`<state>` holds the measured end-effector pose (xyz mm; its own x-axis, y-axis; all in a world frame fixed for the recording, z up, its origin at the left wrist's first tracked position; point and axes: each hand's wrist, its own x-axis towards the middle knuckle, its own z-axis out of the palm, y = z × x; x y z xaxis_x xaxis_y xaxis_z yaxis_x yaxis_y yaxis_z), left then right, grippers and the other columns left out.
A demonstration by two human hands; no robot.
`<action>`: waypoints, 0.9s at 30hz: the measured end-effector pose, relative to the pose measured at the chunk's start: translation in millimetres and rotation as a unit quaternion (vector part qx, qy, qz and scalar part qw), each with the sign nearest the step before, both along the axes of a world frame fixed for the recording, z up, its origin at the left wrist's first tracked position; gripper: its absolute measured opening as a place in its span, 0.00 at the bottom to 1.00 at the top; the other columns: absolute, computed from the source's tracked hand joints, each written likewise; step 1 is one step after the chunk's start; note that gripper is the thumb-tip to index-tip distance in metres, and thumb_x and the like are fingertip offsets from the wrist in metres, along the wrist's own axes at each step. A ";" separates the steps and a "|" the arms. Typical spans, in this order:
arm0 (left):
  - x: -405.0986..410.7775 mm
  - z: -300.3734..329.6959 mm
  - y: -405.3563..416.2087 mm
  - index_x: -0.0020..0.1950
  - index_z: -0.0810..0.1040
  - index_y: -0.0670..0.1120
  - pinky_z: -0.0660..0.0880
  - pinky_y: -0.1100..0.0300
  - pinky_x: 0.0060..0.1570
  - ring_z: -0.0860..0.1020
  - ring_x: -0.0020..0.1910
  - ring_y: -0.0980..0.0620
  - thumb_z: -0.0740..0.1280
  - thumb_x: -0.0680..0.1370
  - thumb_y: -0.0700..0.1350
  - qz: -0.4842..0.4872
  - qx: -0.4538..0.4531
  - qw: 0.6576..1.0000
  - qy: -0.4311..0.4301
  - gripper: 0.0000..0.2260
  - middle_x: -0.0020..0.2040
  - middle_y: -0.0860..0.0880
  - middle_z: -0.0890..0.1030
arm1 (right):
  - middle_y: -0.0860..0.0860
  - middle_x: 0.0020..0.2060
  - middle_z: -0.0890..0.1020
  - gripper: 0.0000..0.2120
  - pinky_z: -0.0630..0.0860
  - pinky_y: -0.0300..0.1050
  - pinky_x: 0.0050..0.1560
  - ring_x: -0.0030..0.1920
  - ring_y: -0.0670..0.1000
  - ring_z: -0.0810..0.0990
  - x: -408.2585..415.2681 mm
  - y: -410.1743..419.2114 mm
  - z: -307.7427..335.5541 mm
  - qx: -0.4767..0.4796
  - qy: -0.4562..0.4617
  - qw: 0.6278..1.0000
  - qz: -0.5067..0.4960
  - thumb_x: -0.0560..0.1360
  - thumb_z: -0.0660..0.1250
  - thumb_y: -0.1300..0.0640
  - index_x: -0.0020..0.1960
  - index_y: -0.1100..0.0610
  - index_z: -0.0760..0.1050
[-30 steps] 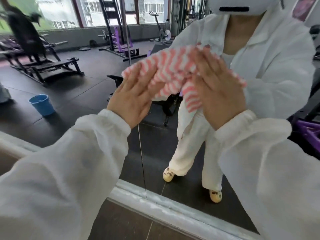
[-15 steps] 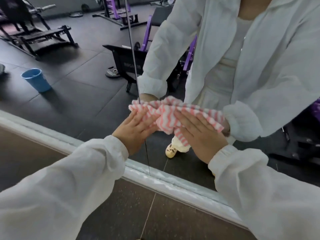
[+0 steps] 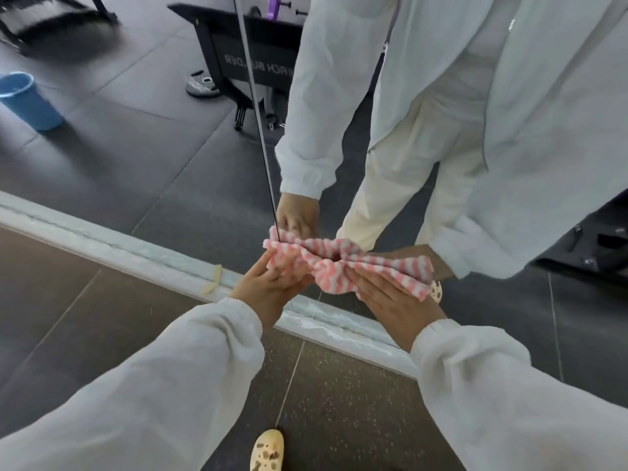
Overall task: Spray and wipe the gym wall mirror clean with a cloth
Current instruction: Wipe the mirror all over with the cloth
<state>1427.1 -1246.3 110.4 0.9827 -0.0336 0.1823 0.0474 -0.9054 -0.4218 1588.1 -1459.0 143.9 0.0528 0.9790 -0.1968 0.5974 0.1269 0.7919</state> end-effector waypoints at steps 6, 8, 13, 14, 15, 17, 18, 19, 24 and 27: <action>-1.6 -39.7 -11.3 0.67 0.73 0.46 0.43 0.42 0.72 0.44 0.76 0.42 0.76 0.58 0.40 0.054 -0.042 0.995 0.077 0.37 0.70 0.47 0.70 | 0.70 0.58 0.19 0.39 0.26 0.58 0.64 0.61 0.66 0.22 -1.7 -0.3 -30.9 -0.103 0.084 0.990 -0.050 0.83 0.46 0.54 0.57 0.77 0.17; -0.9 -47.6 -15.7 0.70 0.71 0.48 0.42 0.40 0.71 0.35 0.75 0.43 0.74 0.62 0.42 0.071 -0.062 0.988 0.123 0.35 0.74 0.47 0.66 | 0.70 0.57 0.17 0.41 0.31 0.56 0.71 0.63 0.65 0.22 -1.2 -0.4 -45.6 -0.117 0.103 0.986 -0.054 0.83 0.47 0.54 0.56 0.77 0.15; -0.7 -57.3 -36.3 0.76 0.34 0.50 0.27 0.42 0.65 0.20 0.62 0.43 0.54 0.81 0.49 0.160 -0.079 0.940 0.290 0.32 0.74 0.51 0.29 | 0.65 0.58 0.18 0.43 0.43 0.52 0.75 0.72 0.59 0.27 1.2 -1.9 -67.4 -0.132 0.161 0.975 -0.077 0.82 0.51 0.59 0.54 0.74 0.12; 1.1 -56.5 -43.5 0.76 0.34 0.50 0.28 0.43 0.64 0.22 0.63 0.43 0.54 0.81 0.49 0.177 -0.095 0.932 0.301 0.33 0.75 0.51 0.32 | 0.64 0.59 0.19 0.42 0.43 0.53 0.75 0.73 0.59 0.28 0.4 -2.7 -67.0 -0.129 0.169 0.974 -0.080 0.82 0.51 0.59 0.57 0.72 0.14; 1.7 -57.3 -49.4 0.76 0.34 0.50 0.29 0.44 0.65 0.24 0.65 0.44 0.55 0.81 0.49 0.194 -0.116 0.925 0.307 0.33 0.75 0.51 0.32 | 0.64 0.60 0.20 0.39 0.42 0.54 0.75 0.73 0.59 0.29 -0.7 -3.1 -67.0 -0.125 0.174 0.973 -0.080 0.82 0.51 0.60 0.61 0.70 0.17; 4.6 -53.3 -63.8 0.76 0.33 0.48 0.32 0.47 0.69 0.27 0.68 0.46 0.55 0.81 0.46 0.229 -0.170 0.912 0.295 0.33 0.73 0.52 0.29 | 0.63 0.61 0.22 0.32 0.33 0.57 0.72 0.72 0.59 0.28 -2.3 -7.2 -64.4 -0.124 0.166 0.976 -0.071 0.82 0.49 0.59 0.66 0.69 0.25; 6.2 -49.8 -72.6 0.74 0.31 0.47 0.34 0.49 0.71 0.27 0.69 0.47 0.55 0.81 0.45 0.248 -0.199 0.906 0.281 0.34 0.72 0.51 0.29 | 0.64 0.60 0.21 0.30 0.28 0.57 0.68 0.70 0.60 0.26 -3.5 -10.8 -60.4 -0.122 0.166 0.976 -0.072 0.82 0.48 0.59 0.66 0.69 0.27; 8.3 -45.4 -81.6 0.72 0.28 0.46 0.35 0.52 0.72 0.28 0.68 0.49 0.56 0.81 0.44 0.266 -0.229 0.900 0.258 0.35 0.73 0.49 0.30 | 0.65 0.59 0.20 0.29 0.26 0.56 0.64 0.67 0.60 0.23 -3.2 -15.8 -56.4 -0.110 0.173 0.976 -0.077 0.83 0.47 0.58 0.65 0.69 0.27; 26.6 -15.2 -121.4 0.66 0.26 0.48 0.33 0.60 0.68 0.29 0.69 0.53 0.56 0.82 0.45 0.304 -0.343 0.880 0.123 0.35 0.68 0.50 0.26 | 0.66 0.63 0.20 0.36 0.27 0.57 0.68 0.65 0.63 0.20 9.0 -40.9 -26.1 -0.022 0.213 0.973 -0.081 0.83 0.47 0.56 0.60 0.73 0.19; 32.5 -4.7 -135.1 0.66 0.25 0.49 0.34 0.59 0.69 0.28 0.68 0.53 0.58 0.81 0.46 0.313 -0.366 0.874 0.063 0.37 0.68 0.52 0.26 | 0.63 0.69 0.24 0.41 0.38 0.57 0.74 0.70 0.62 0.25 13.2 -45.7 -7.8 0.032 0.252 0.964 -0.071 0.83 0.50 0.53 0.60 0.72 0.17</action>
<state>1459.6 -1381.4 105.6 0.7810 0.5975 -0.1820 0.6245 -0.7486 0.2227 1601.3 -1504.6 136.1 0.1016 0.9799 -0.1719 0.9166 -0.0250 0.3991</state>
